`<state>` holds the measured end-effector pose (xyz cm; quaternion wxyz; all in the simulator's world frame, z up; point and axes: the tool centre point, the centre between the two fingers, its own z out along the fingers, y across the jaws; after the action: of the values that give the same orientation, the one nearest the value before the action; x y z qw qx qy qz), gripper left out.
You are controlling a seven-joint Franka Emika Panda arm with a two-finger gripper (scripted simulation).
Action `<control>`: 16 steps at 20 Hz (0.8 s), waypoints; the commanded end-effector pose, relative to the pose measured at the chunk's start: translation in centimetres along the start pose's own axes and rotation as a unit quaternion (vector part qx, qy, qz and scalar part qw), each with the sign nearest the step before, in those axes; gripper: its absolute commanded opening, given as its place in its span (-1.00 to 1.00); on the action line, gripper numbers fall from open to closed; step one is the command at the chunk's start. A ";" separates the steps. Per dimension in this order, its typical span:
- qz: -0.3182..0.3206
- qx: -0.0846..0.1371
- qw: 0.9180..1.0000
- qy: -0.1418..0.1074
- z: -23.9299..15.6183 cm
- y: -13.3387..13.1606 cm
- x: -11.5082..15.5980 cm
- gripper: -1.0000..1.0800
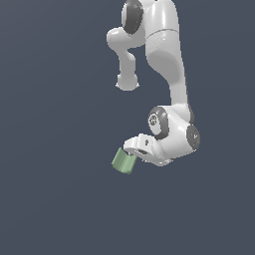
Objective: Pick up the object and move it to a goal position.
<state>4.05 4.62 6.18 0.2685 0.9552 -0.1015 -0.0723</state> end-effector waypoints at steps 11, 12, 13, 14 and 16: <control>0.006 -0.012 1.000 0.003 1.7 -0.1 0.2 0.62; 0.006 -0.012 1.000 0.003 2.1 -0.1 0.2 0.62; 0.007 -0.012 1.000 0.003 2.5 -0.1 0.2 0.62; 0.007 -0.012 1.000 0.003 2.8 -0.1 0.2 0.62; 0.007 -0.013 1.000 0.003 3.1 -0.1 0.2 0.62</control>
<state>3.66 3.23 3.73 0.2813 0.9512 -0.1063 -0.0695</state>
